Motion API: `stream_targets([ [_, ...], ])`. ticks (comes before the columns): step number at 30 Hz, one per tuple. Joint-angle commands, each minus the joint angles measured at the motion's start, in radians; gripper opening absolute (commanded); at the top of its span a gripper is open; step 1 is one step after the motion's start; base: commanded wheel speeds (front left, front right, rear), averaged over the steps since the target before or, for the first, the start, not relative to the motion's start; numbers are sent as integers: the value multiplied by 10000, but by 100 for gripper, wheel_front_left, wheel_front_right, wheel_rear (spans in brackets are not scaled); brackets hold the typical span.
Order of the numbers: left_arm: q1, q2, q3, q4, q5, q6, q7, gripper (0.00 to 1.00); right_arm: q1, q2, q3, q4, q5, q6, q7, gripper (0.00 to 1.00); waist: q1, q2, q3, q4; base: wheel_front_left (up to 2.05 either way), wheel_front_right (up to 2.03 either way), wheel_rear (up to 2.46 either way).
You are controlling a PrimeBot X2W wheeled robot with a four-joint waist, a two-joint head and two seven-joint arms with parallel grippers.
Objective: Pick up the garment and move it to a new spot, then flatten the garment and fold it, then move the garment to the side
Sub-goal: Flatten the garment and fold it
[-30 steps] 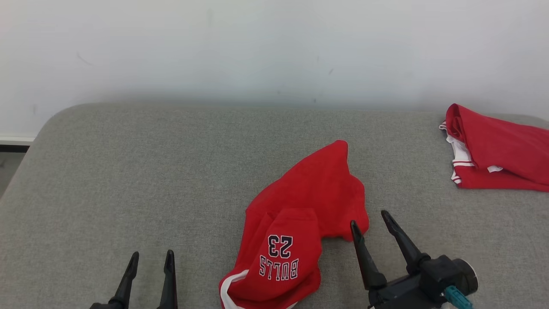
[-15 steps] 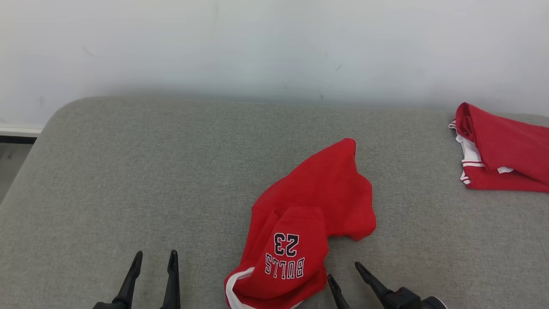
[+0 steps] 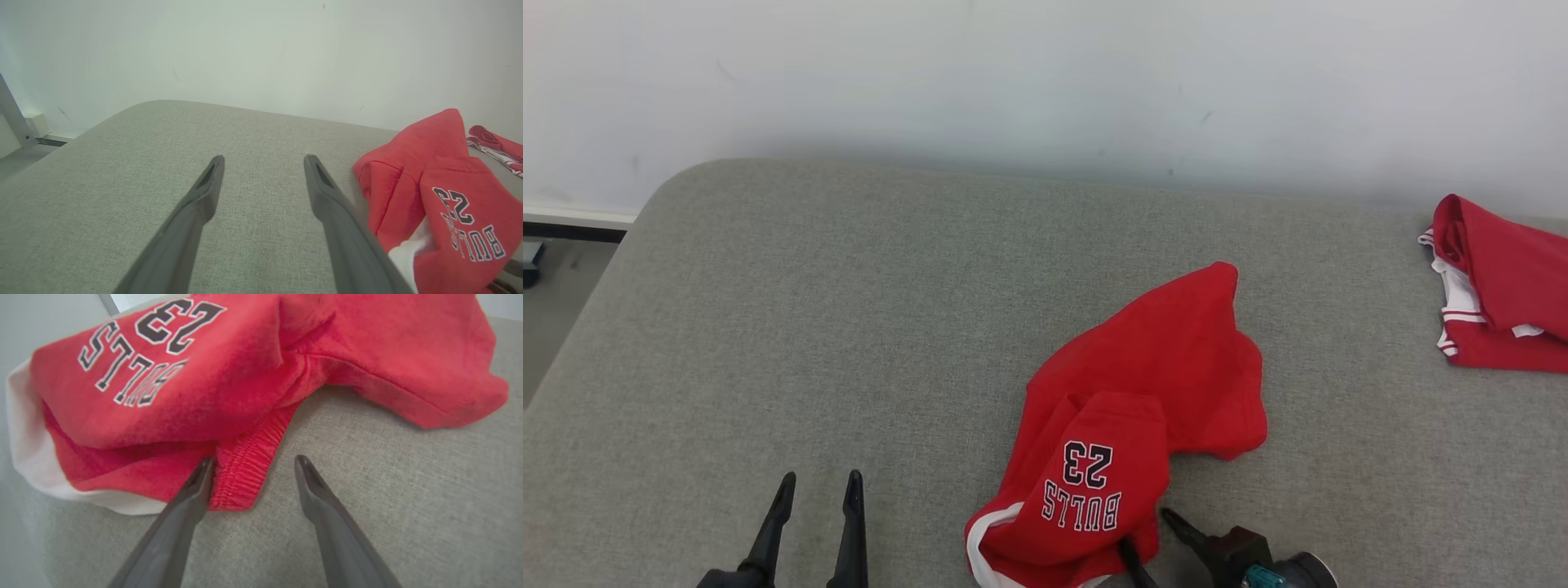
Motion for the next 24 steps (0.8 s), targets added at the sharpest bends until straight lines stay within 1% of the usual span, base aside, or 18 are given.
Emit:
stream_targets([
  [1, -122, -14, -10, 0, -66, -15, -23, 100, -236, 70, 221, 260, 196, -28, -8, 49, 0, 0, 61, 95, 0, 0, 0],
  [2, -124, -13, -1, -1, -68, -15, -21, 100, -341, 88, 307, 357, 277, -28, -9, 37, 0, 0, 69, 113, 0, 0, 0],
  [3, -126, -13, 4, -1, -70, -15, -23, 100, -437, 93, 378, 436, 359, -28, -9, 0, 0, 0, 76, 129, 0, 0, 0],
  [7, -97, -13, 16, 8, -79, 28, -23, 100, -628, 41, 560, 638, 626, -28, -9, 0, 0, 0, 68, 144, 0, 0, 0],
  [10, -11, -14, 34, 5, -87, 77, -23, 100, -735, -201, 307, 478, 741, -28, -9, 0, 0, 0, 11, 92, 0, 0, 0],
  [13, 48, -14, 47, -14, -109, 81, -23, 100, -677, -480, -189, 128, 600, -28, -11, 0, 0, 0, -42, 2, 0, 0, 0],
  [17, 78, -14, 32, -30, -154, 87, -23, 100, -451, -910, -1138, -514, 326, -28, -11, 0, 0, 0, -106, -175, 0, 0, 0],
  [19, 83, -13, 20, -22, -168, 94, -23, 100, -318, -1050, -1603, -838, 147, -28, -9, 0, 0, 0, -132, -266, 0, 0, 0],
  [20, 83, -13, 20, -22, -168, 94, -23, 100, -318, -1050, -1603, -838, 147, -28, -9, 0, 0, 0, -132, -266, 0, 0, 0],
  [24, 77, -13, -21, -24, -144, 96, -21, 100, -78, -1273, -2485, -1469, -194, -28, -9, 0, 0, 0, -158, -432, 0, 0, 0],
])
